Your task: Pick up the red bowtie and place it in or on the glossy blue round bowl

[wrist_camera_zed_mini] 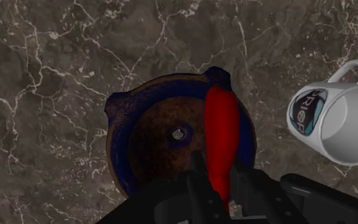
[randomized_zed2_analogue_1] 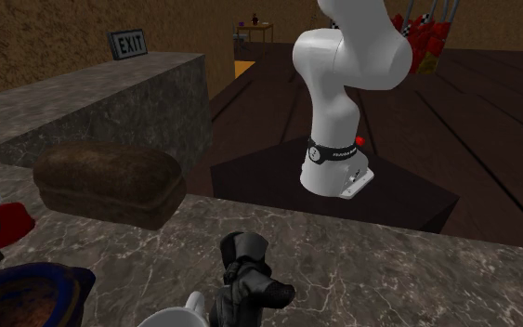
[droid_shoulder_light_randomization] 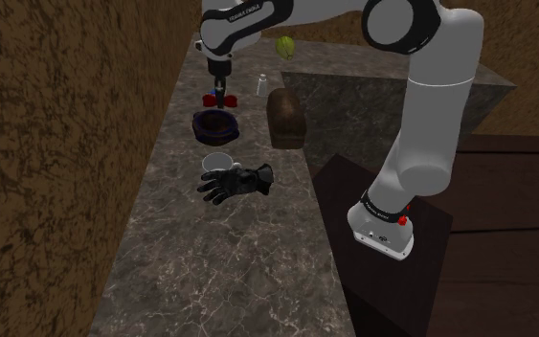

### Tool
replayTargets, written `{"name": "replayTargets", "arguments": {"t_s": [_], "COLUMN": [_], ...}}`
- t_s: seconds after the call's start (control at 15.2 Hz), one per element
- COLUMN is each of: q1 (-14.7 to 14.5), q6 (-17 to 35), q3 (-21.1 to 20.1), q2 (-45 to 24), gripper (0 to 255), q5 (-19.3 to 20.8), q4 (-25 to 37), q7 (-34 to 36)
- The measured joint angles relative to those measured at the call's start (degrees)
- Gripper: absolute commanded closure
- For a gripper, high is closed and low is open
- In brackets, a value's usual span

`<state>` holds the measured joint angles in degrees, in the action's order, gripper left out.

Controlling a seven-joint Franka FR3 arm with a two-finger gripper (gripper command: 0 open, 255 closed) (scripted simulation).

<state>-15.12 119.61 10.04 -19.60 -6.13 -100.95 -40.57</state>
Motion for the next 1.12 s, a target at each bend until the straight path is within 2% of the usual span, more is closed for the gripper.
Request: {"name": "replayTargets", "arguments": {"t_s": [0.07, 0.2, 1.12], "q1": [0.2, 0.5, 0.7], "q6": [-1.3, -1.5, 5.2], "q3": [-0.1, -0.2, -0.8], "q2": [-2.3, -4.5, -9.1], "gripper": [255, 255, 255], "q5": [-0.3, -0.7, -1.7], "q4": [3.6, 6.0, 3.8], "q7": [0.0, -0.2, -0.9]}}
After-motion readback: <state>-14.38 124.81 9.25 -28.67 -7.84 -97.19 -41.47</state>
